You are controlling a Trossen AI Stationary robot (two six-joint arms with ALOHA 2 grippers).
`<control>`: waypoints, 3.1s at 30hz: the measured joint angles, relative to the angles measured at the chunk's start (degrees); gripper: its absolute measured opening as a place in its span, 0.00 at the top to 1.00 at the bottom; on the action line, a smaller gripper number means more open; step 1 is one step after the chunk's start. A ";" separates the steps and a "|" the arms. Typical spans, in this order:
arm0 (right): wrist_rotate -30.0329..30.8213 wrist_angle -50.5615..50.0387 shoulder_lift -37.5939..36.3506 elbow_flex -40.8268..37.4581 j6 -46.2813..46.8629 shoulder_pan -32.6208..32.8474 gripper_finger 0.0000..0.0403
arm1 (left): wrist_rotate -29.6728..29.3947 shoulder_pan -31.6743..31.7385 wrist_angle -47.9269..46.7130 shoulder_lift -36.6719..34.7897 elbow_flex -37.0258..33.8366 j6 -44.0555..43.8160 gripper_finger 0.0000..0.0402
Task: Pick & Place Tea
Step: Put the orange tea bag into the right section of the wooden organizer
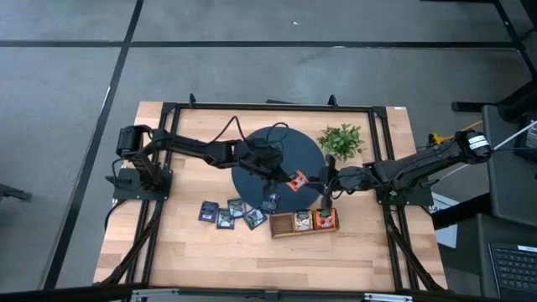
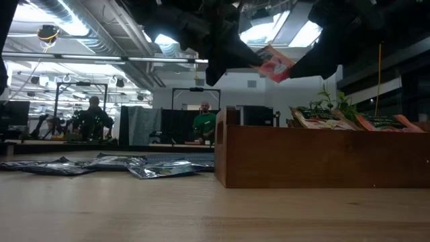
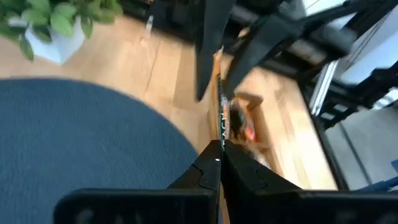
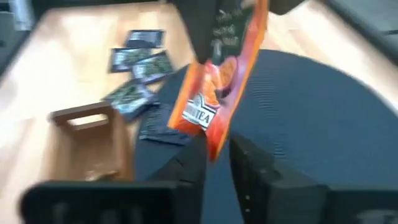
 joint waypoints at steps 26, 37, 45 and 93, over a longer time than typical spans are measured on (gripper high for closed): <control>-9.76 17.60 4.66 0.02 0.26 -3.61 0.64 | -12.36 -5.07 -11.01 0.07 3.21 6.98 0.99; -9.76 19.06 4.59 0.02 0.13 -3.61 0.87 | -13.28 -5.18 -10.64 0.06 3.19 8.17 0.99; -7.80 18.71 4.59 0.02 -1.67 -3.61 0.90 | -13.27 -5.94 -10.65 0.05 3.17 9.00 0.99; -7.81 16.94 4.59 0.02 -2.96 -4.52 0.98 | -14.68 -6.32 -8.57 0.04 3.10 8.81 0.98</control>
